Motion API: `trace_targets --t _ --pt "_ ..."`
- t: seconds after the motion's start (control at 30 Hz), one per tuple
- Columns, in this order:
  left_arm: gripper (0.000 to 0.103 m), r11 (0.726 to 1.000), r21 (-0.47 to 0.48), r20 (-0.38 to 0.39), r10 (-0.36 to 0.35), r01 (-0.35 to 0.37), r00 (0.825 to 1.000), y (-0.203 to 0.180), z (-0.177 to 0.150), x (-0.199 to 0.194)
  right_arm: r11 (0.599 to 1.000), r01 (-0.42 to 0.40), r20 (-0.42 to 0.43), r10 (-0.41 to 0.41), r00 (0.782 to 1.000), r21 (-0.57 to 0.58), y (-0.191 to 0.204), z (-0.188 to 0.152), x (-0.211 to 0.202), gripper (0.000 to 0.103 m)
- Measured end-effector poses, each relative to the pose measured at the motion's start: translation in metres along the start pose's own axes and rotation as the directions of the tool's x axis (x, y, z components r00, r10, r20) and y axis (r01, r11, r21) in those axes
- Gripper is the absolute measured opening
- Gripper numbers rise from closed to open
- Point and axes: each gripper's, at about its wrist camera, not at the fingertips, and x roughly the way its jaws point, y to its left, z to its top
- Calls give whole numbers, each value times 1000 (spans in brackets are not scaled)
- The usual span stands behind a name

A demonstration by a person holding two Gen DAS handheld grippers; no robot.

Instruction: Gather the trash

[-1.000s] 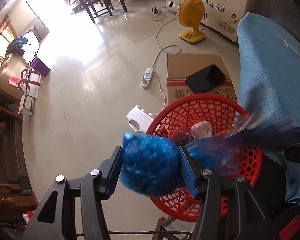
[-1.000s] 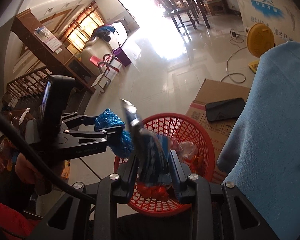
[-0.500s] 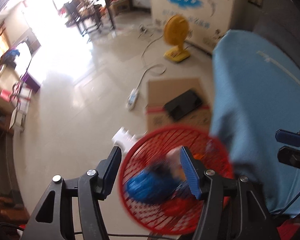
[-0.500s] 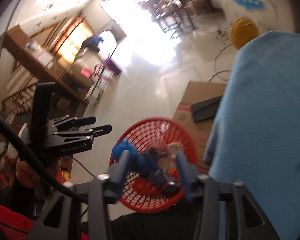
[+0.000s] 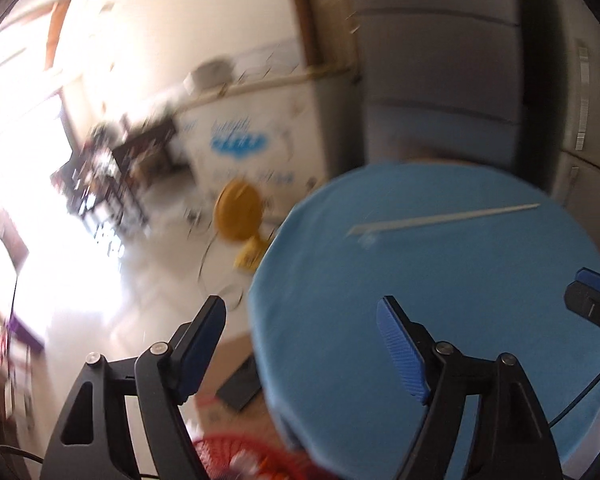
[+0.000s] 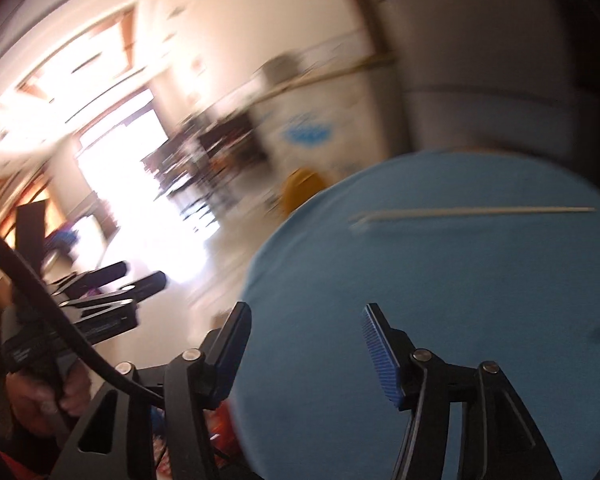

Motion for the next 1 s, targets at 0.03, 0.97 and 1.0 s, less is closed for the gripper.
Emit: trace_targets --t 0.03,0.97,1.0 --pt "88 1000 18 24 -14 14 1000 -11 8 -7 999 38 34 -39 999 19 -9 2 -16 63" --pt "91 977 122 175 -192 172 966 -128 69 -59 872 434 218 -479 850 227 -63 4 -160 68" --pt "91 977 127 175 -191 170 966 -129 69 -58 872 434 217 -479 850 227 -63 5 -159 68"
